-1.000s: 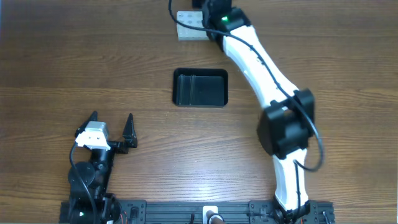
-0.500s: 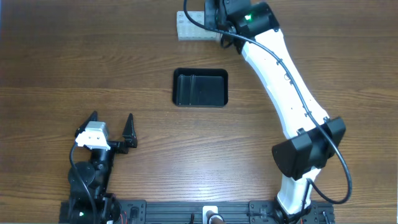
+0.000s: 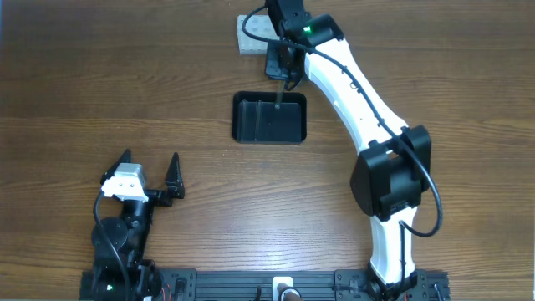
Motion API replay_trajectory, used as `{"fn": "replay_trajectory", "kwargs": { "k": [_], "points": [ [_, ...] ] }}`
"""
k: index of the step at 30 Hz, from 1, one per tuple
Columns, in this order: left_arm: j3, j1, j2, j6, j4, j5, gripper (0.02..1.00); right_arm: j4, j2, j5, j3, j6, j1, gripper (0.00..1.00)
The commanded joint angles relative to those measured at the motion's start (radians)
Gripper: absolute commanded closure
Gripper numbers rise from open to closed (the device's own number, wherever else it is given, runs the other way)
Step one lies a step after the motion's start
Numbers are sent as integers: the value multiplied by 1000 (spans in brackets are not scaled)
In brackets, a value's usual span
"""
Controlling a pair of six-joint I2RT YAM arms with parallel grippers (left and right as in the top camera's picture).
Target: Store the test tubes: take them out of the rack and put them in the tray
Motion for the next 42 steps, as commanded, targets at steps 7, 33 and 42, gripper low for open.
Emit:
{"fn": "replay_trajectory", "kwargs": {
  "k": [7, 33, 42],
  "points": [
    [-5, 5, -8, 19, -3, 13, 18, -21, 114, -38, -4, 55, 35, 969],
    [-5, 5, -8, 19, -3, 13, 18, -44, 183, -34, -5, 72, 60, 838],
    [-5, 5, -8, 19, -3, 13, 18, -40, 180, -27, -3, 72, 62, 540]
  ]
}}
